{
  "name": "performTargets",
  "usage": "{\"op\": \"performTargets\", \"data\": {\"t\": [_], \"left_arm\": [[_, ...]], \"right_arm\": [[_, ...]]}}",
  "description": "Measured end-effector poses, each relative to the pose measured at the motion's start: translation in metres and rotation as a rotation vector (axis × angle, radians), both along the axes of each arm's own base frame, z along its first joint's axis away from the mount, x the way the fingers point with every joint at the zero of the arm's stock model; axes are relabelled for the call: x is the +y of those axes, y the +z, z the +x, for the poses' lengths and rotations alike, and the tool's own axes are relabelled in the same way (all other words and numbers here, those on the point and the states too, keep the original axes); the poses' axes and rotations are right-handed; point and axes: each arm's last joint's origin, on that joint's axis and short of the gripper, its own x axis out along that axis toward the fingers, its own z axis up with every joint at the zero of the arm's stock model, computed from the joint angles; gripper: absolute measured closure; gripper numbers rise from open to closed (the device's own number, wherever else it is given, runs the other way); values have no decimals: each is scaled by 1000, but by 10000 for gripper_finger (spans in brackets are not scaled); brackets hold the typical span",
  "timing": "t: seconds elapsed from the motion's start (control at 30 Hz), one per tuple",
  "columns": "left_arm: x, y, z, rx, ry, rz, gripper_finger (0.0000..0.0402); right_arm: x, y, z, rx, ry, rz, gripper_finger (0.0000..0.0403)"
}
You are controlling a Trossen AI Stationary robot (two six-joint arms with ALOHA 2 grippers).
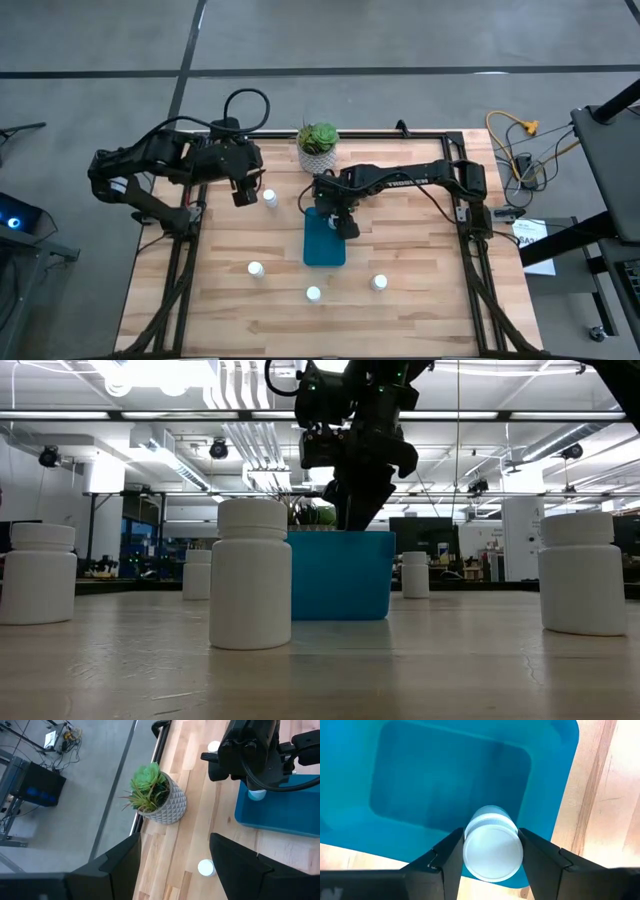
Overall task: Pick and place pill bottles into a basket
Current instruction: Put the white medicine bottle into the blue bin
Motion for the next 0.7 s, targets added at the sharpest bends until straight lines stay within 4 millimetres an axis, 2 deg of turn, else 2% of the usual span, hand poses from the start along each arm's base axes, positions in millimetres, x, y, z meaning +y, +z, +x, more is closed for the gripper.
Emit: {"op": "performTargets", "data": {"t": [0.23, 0.7], "left_arm": [[0, 0, 0, 0, 0, 0, 183], [0, 0, 0, 1, 0, 0, 183]], "right_arm": [[0, 0, -2, 16, -1, 1, 218], [0, 5, 0, 6, -15, 4, 221]]}}
